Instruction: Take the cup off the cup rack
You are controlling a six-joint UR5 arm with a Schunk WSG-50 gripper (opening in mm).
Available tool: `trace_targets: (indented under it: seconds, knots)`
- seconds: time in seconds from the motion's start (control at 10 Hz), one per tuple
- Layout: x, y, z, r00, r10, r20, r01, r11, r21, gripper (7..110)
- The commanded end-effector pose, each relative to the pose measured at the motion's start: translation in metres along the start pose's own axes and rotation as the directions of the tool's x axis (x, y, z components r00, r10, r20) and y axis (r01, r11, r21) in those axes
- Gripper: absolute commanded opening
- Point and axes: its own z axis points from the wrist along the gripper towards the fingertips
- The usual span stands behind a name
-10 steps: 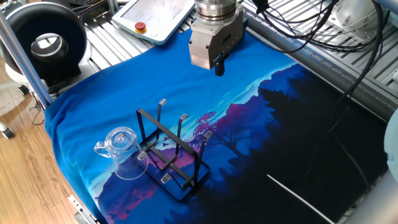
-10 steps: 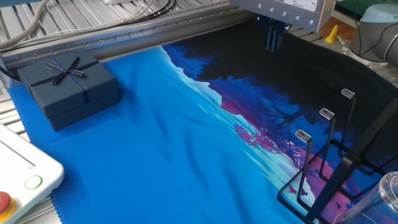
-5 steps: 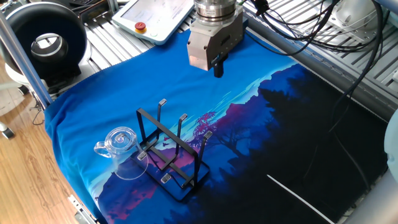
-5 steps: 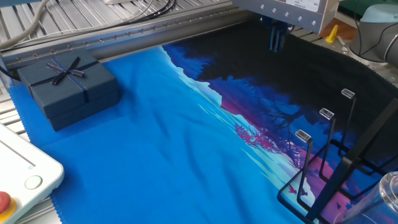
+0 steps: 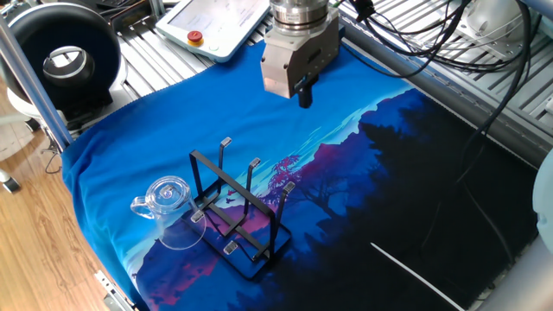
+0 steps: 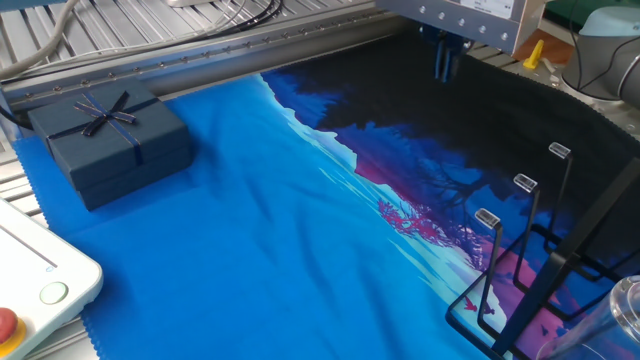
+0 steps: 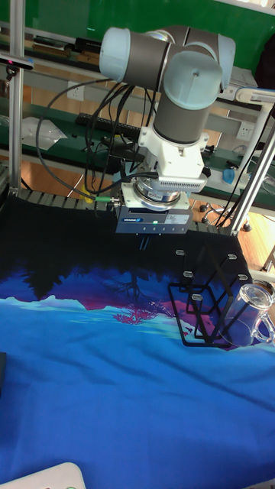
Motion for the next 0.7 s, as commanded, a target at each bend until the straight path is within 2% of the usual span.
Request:
trace_targets:
  seconds: [0.0,0.2,0.4,0.5,0.6]
  knots:
    - [0.000,0.003,-0.001,1.000,-0.003,0.001,0.003,1.000,-0.014,7]
    - [0.000,0.003,-0.001,1.000,0.005,-0.001,-0.005,1.000,-0.013,7]
    - [0.003,0.006,-0.001,0.998,0.058,-0.012,-0.058,0.998,-0.024,7]
    - [0.008,0.000,-0.001,0.997,0.068,-0.030,-0.068,0.998,0.002,7]
    - [0.012,0.000,-0.001,0.998,0.047,-0.049,-0.047,0.999,0.000,7]
